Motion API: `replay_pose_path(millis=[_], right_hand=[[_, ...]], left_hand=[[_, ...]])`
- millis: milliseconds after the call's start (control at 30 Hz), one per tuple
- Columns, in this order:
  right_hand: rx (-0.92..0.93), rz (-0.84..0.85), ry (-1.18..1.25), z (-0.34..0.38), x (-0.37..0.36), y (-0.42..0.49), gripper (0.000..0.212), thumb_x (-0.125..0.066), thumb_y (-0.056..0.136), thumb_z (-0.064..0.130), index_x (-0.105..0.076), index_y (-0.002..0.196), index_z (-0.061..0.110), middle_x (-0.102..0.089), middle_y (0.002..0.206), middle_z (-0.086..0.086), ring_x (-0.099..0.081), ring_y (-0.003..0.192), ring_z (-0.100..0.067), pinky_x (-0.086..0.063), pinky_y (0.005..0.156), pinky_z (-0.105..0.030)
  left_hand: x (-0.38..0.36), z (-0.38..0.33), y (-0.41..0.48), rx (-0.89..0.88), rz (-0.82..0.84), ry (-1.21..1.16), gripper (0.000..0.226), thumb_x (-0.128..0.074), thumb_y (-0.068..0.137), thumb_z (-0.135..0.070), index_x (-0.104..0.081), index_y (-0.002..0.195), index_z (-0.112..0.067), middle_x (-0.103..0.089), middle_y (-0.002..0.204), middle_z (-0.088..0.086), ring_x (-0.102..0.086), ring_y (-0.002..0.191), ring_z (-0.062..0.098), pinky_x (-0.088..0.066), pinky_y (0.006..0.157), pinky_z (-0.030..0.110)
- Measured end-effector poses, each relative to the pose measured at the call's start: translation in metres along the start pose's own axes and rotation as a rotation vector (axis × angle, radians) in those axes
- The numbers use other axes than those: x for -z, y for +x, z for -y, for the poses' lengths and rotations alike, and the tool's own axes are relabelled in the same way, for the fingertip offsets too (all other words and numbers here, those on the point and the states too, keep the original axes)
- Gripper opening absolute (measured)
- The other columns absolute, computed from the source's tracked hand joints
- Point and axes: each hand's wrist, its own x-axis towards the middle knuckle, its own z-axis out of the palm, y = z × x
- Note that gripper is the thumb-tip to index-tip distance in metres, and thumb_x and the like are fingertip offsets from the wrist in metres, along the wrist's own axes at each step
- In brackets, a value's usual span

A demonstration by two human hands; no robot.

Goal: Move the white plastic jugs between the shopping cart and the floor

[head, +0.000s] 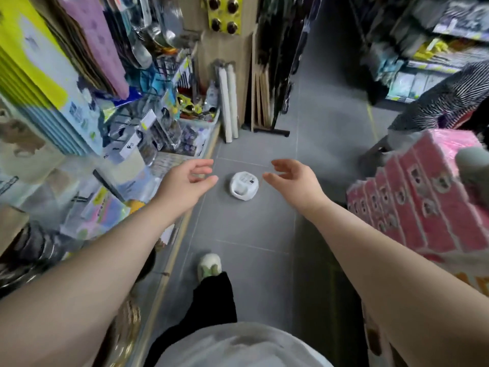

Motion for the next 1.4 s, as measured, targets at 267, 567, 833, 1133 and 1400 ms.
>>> replay_pose_path(millis=[267, 567, 833, 1133, 1400], right_hand=[[-0.146, -0.08, 0.042, 0.009, -0.02, 0.164, 0.043, -0.068, 0.086, 0.037, -0.059, 0.125, 0.022, -0.061, 0.122, 0.001, -0.06, 0.109, -0.013, -0.05, 0.091, -0.031], [-0.33, -0.042, 0.024, -0.109, -0.077, 0.317, 0.044, -0.069, 0.086, 0.033, -0.059, 0.126, 0.018, -0.062, 0.121, -0.003, -0.059, 0.1, -0.012, -0.046, 0.085, -0.024], [-0.396, 0.042, 0.012, -0.297, -0.193, 0.454, 0.05, -0.07, 0.086, 0.029, -0.053, 0.133, 0.023, -0.058, 0.126, 0.001, -0.052, 0.1, -0.008, -0.04, 0.081, -0.021], [-0.506, 0.1, -0.055, -0.49, -0.311, 0.528, 0.102, -0.082, 0.07, 0.041, -0.017, 0.149, 0.046, -0.018, 0.155, -0.014, -0.027, 0.142, -0.034, -0.028, 0.115, -0.047], [-0.368, -0.023, 0.338, -0.562, -0.361, 0.546, 0.127, -0.09, 0.059, 0.015, -0.004, 0.151, 0.034, -0.029, 0.15, 0.012, -0.035, 0.137, -0.009, -0.032, 0.114, -0.033]], left_hand=[[-0.002, 0.011, 0.195, 0.042, 0.165, 0.043, 0.029, -0.068, 0.088, -0.016, -0.061, 0.113, -0.029, -0.065, 0.108, -0.007, -0.061, 0.097, 0.017, -0.048, 0.091, 0.029], [-0.069, 0.124, 0.333, 0.209, 0.23, 0.086, 0.035, -0.07, 0.086, -0.019, -0.062, 0.118, -0.028, -0.065, 0.107, -0.007, -0.059, 0.095, 0.02, -0.048, 0.096, 0.036], [-0.175, 0.319, 0.45, 0.305, 0.206, 0.096, 0.033, -0.071, 0.086, -0.021, -0.057, 0.11, -0.038, -0.067, 0.112, -0.002, -0.061, 0.096, 0.022, -0.05, 0.085, 0.036], [-0.299, 0.514, 0.537, 0.303, 0.349, 0.171, 0.075, -0.077, 0.08, -0.02, -0.039, 0.144, -0.025, -0.046, 0.121, -0.016, -0.048, 0.108, 0.009, -0.038, 0.094, 0.024], [-0.338, 0.589, 0.579, 0.301, 0.444, 0.022, 0.102, -0.079, 0.076, -0.01, -0.015, 0.152, -0.032, -0.037, 0.141, -0.019, -0.039, 0.128, 0.0, -0.031, 0.099, 0.01]])
